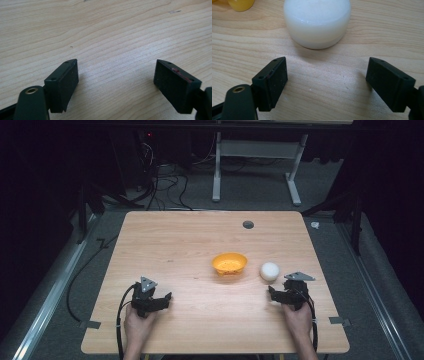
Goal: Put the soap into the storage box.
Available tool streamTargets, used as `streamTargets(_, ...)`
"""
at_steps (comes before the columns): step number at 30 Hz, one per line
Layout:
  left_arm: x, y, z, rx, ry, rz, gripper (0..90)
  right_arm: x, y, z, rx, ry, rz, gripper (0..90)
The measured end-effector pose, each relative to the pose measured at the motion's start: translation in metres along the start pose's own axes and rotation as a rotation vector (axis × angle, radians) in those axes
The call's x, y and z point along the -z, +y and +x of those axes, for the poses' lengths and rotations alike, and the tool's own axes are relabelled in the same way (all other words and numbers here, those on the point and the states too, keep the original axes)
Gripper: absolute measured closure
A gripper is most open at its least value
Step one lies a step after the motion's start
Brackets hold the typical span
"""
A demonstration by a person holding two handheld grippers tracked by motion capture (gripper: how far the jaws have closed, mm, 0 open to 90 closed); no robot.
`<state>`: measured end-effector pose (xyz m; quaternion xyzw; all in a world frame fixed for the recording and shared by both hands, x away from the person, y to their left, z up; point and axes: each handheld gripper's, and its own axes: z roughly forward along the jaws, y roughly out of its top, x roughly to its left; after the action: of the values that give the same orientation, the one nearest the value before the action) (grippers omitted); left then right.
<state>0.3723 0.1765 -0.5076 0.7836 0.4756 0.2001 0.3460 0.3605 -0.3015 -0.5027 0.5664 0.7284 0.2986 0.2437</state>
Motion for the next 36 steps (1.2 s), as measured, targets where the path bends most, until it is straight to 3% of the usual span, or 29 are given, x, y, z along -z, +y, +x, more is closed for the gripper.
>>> streamTargets(13,0.000,0.000,0.000,-0.001,0.001,-0.001,20.2,0.000,0.000,0.000,0.000,0.004,0.001,18.3)
streamTargets(19,0.000,0.000,0.000,-0.002,0.002,-0.002,20.2,0.002,0.001,-0.001,-0.017,0.037,-0.005,20.6)
streamTargets(24,0.000,0.000,0.000,-0.001,0.001,-0.002,20.2,0.002,0.001,0.001,-0.005,0.022,-0.005,20.0)
streamTargets(28,0.000,0.000,0.000,-0.002,0.002,-0.002,20.2,0.006,0.003,0.003,-0.017,0.040,-0.026,18.0)
streamTargets(36,0.000,0.000,0.000,-0.001,0.001,-0.002,20.2,0.008,0.011,0.008,0.007,0.057,-0.045,18.1)
